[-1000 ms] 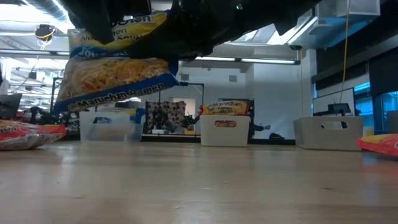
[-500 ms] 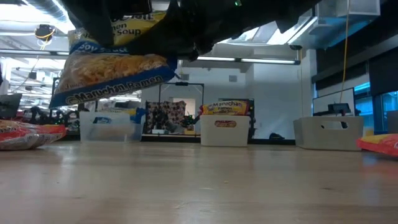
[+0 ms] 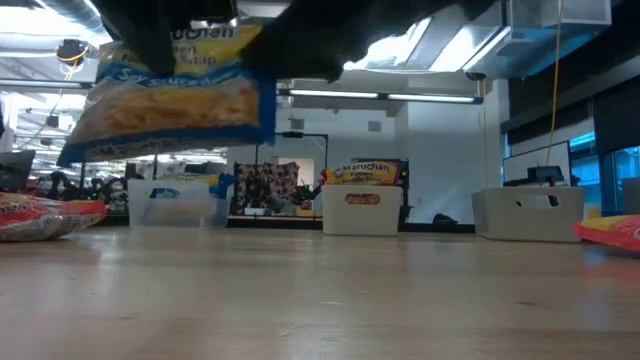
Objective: Sort Maruchan noodles
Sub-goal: Put the blue noodle pack into the transparent bin
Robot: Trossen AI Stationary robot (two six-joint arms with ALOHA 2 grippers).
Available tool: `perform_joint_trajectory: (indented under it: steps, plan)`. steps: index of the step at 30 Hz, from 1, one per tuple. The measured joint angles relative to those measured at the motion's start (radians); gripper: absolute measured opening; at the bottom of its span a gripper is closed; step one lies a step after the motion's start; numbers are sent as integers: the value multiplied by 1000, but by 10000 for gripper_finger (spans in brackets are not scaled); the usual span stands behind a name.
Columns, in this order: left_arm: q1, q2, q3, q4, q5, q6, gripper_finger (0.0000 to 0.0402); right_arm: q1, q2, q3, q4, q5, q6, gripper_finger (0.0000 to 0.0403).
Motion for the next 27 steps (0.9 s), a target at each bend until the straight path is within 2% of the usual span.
perform_joint_trajectory:
  steps: [5,10,13,19,23,27]
  plan:
    - [0,-37,0,-51,-19,3,89,1,-86,0,-218,-2,70,181]
    - [26,-119,0,-163,-72,28,82,19,-84,-33,-294,-4,119,182]
    - [59,-179,0,-240,-112,57,81,38,-78,-92,-251,15,163,180]
    - [187,-292,0,-439,-207,182,82,87,-78,-228,-41,79,250,179]
    - [301,-334,0,-523,-328,344,82,104,-78,-296,65,114,291,179]
    - [410,-359,0,-521,-457,538,82,111,-78,-323,104,116,343,179]
